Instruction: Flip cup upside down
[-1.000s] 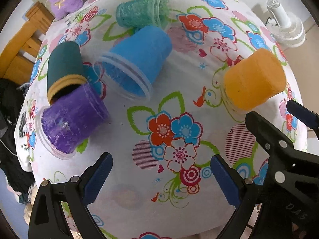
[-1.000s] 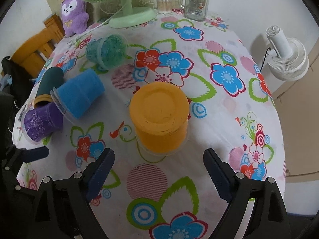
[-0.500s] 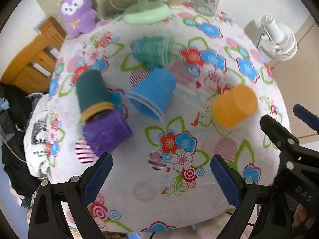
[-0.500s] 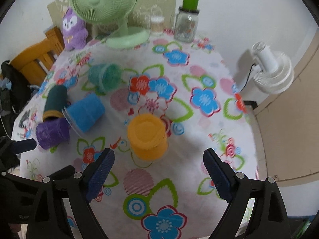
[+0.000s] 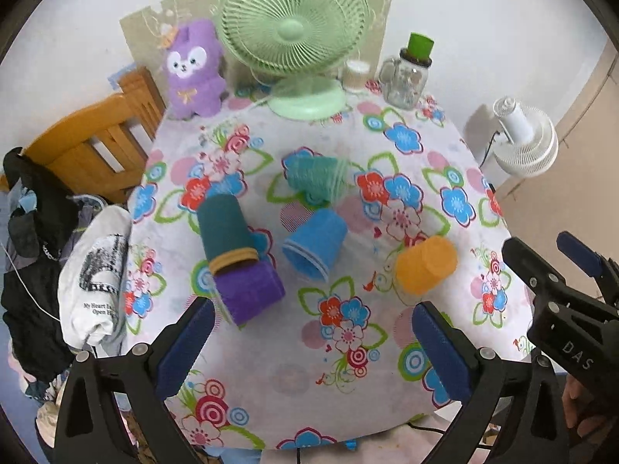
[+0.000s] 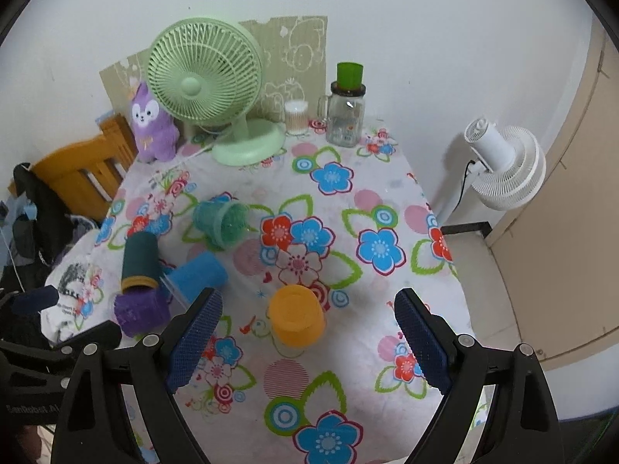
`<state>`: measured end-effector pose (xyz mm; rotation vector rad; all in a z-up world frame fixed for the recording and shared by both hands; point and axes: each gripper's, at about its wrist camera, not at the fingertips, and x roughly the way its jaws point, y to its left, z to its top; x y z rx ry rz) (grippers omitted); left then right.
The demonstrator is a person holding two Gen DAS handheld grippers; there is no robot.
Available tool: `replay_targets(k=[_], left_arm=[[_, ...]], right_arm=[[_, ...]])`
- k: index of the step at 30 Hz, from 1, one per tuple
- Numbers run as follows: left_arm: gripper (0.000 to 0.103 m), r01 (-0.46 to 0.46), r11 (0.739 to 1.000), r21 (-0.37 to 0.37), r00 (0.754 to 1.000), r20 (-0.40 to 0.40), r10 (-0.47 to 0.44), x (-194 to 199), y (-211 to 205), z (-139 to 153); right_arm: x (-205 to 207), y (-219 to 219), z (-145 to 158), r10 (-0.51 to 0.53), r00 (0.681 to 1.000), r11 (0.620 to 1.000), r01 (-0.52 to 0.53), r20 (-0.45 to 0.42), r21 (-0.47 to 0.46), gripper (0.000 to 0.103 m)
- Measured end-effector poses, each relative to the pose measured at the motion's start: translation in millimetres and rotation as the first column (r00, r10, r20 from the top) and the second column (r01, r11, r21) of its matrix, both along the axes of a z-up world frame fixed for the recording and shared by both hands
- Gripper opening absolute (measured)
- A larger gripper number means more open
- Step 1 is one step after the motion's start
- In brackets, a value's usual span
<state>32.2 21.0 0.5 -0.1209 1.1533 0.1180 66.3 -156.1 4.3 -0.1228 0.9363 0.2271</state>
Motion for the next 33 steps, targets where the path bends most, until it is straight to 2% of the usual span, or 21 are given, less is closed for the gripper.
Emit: replay_targets(k=[5, 11, 33], left_arm=[[0.103, -0.017, 1.0, 0.025, 0.999, 0.036, 0.016, -8, 7, 11], [0.103, -0.015, 1.0, 0.019, 0.998, 0.059, 0.014, -15, 10, 17], [0.103, -0.022, 1.0, 0.012, 0.997, 0.07, 0.021, -17, 14, 19]], right_arm=[[-11, 4, 14, 0.0, 1.0, 1.0, 0.001, 0.03, -0.024, 0.092], [-22, 12, 24, 0.017, 0.998, 1.0, -0.016, 0.064, -0.02, 0.093], [-28, 24, 25, 0.035, 0.997, 0.999, -0.034, 0.062, -0.019, 0.092]])
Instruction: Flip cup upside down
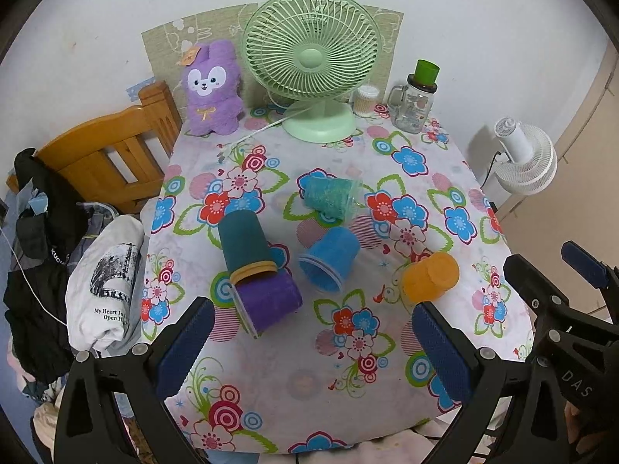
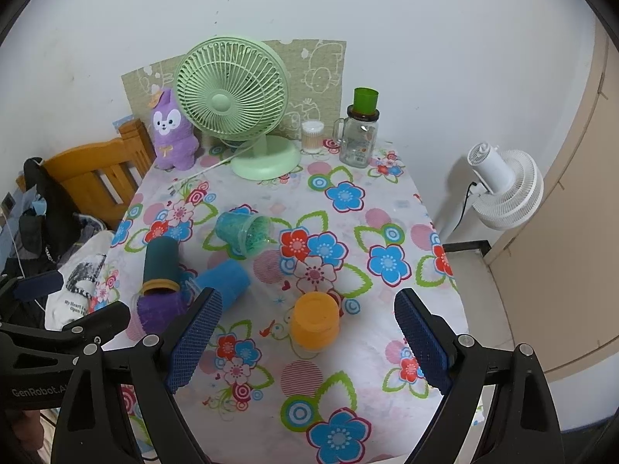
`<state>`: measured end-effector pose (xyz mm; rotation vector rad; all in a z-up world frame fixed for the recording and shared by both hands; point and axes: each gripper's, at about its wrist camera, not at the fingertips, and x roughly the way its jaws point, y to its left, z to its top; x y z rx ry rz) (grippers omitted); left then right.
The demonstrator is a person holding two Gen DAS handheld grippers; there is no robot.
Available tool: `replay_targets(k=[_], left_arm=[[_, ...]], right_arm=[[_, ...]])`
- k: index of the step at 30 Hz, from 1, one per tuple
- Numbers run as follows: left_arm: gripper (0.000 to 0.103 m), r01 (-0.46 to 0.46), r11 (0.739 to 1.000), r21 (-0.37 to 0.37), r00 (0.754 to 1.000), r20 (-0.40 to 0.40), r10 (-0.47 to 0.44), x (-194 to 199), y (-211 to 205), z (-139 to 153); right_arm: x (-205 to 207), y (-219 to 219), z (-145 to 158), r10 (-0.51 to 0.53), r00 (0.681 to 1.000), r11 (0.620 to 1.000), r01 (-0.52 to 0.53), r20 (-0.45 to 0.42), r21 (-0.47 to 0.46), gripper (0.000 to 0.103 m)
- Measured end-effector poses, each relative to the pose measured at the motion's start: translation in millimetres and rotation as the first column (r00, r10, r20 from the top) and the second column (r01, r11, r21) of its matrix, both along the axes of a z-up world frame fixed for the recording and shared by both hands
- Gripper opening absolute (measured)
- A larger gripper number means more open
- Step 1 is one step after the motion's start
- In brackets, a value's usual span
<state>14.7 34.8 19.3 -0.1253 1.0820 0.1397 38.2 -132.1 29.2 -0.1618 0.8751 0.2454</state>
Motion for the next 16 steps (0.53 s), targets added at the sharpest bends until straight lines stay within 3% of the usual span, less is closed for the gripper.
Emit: replay_targets(k=[16], left_arm=[[0.103, -0.01, 1.0, -0.008, 1.0, -0.021, 0.009, 3.6, 3.0, -6.9]], right_arm=[[7.0, 3.8, -6.3, 0.005, 1.0, 1.0, -0.005, -0.02, -0.011, 0.093]])
